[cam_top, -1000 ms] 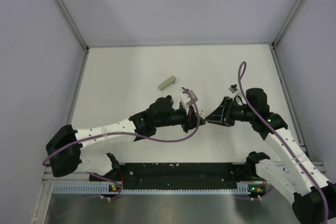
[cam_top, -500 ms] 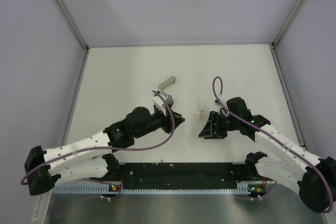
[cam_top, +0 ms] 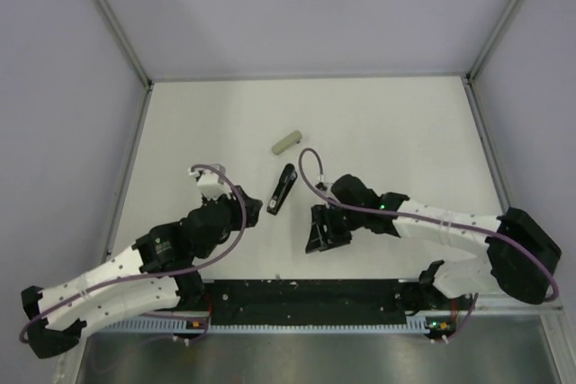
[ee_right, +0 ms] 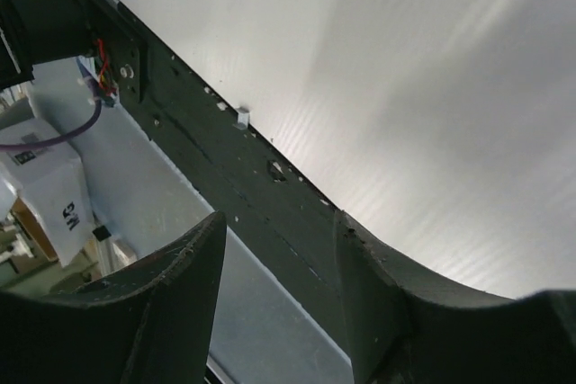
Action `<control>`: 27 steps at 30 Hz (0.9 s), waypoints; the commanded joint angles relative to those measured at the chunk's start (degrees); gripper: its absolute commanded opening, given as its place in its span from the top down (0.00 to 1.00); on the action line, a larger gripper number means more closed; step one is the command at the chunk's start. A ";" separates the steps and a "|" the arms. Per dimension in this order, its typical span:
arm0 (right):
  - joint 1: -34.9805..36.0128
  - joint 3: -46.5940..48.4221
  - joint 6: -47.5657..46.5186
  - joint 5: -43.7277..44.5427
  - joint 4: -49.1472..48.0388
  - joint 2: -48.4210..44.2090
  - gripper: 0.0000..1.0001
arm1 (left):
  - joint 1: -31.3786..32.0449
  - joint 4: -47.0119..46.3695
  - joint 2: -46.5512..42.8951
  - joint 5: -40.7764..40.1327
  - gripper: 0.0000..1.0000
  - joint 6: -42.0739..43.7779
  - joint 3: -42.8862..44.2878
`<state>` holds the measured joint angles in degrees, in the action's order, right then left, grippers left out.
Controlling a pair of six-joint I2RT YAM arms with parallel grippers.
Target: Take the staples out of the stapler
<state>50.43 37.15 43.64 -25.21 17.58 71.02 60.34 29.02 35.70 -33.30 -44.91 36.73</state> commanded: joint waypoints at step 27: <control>21.37 9.45 -49.07 1.23 -21.08 16.88 0.37 | -0.04 25.21 -22.25 -4.06 0.41 -13.36 6.77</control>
<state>70.11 51.13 4.14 -20.93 8.14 91.96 60.36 49.47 15.66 -37.12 -55.77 40.47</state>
